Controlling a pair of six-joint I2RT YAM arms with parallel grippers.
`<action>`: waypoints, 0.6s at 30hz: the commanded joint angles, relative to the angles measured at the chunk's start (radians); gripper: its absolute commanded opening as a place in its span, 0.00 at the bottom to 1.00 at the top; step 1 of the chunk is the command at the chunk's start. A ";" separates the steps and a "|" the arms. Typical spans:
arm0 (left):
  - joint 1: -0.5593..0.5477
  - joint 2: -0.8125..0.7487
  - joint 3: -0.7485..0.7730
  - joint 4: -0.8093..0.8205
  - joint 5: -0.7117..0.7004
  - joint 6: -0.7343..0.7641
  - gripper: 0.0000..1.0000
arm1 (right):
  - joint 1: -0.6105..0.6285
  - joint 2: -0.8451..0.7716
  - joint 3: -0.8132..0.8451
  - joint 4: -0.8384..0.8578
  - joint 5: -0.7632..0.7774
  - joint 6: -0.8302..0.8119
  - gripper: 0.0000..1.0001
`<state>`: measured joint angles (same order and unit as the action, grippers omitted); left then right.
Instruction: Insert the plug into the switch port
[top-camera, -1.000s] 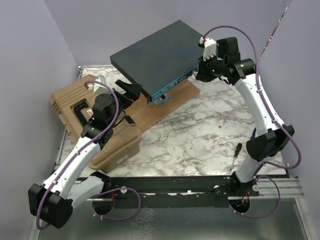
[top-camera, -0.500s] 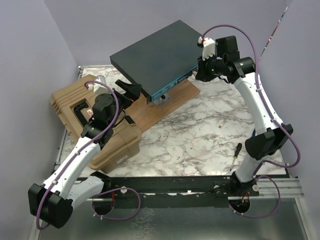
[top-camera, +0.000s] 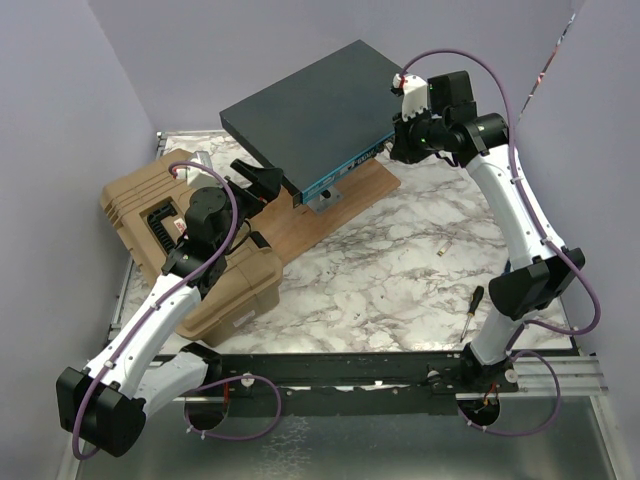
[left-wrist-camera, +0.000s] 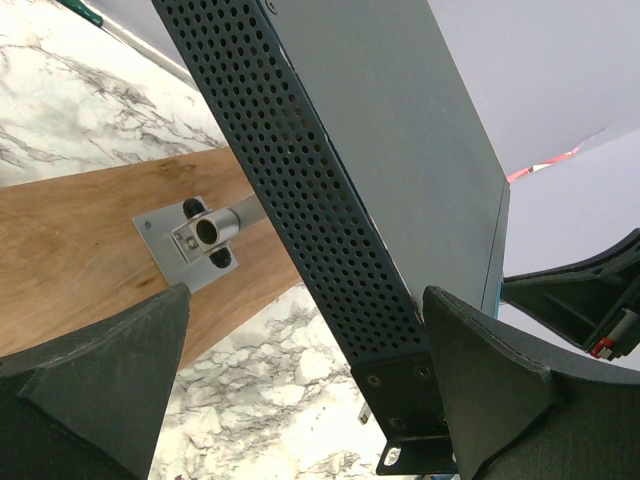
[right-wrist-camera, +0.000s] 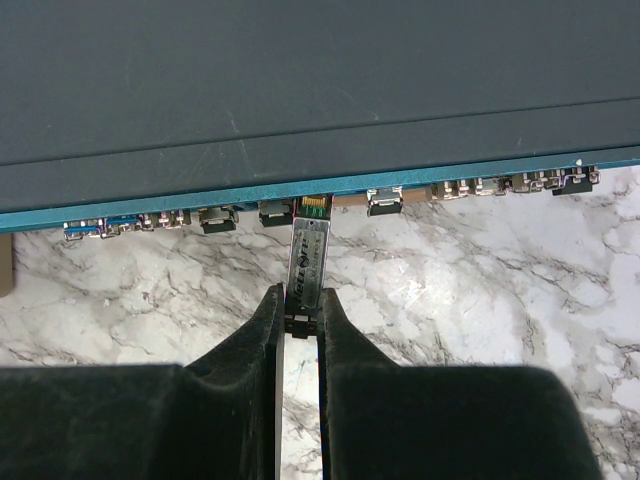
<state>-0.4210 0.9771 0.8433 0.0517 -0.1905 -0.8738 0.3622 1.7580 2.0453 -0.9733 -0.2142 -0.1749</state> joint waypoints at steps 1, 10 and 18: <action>-0.003 -0.011 0.016 0.020 0.023 0.005 0.99 | 0.049 -0.006 0.017 -0.001 -0.086 0.019 0.01; -0.003 -0.015 0.011 0.020 0.024 0.003 0.99 | 0.055 -0.011 0.024 -0.014 -0.111 0.039 0.01; -0.002 -0.017 0.010 0.020 0.029 0.001 0.99 | 0.046 0.001 0.034 -0.050 -0.100 -0.110 0.00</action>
<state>-0.4210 0.9771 0.8433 0.0521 -0.1867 -0.8742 0.3687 1.7580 2.0453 -0.9794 -0.2050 -0.2066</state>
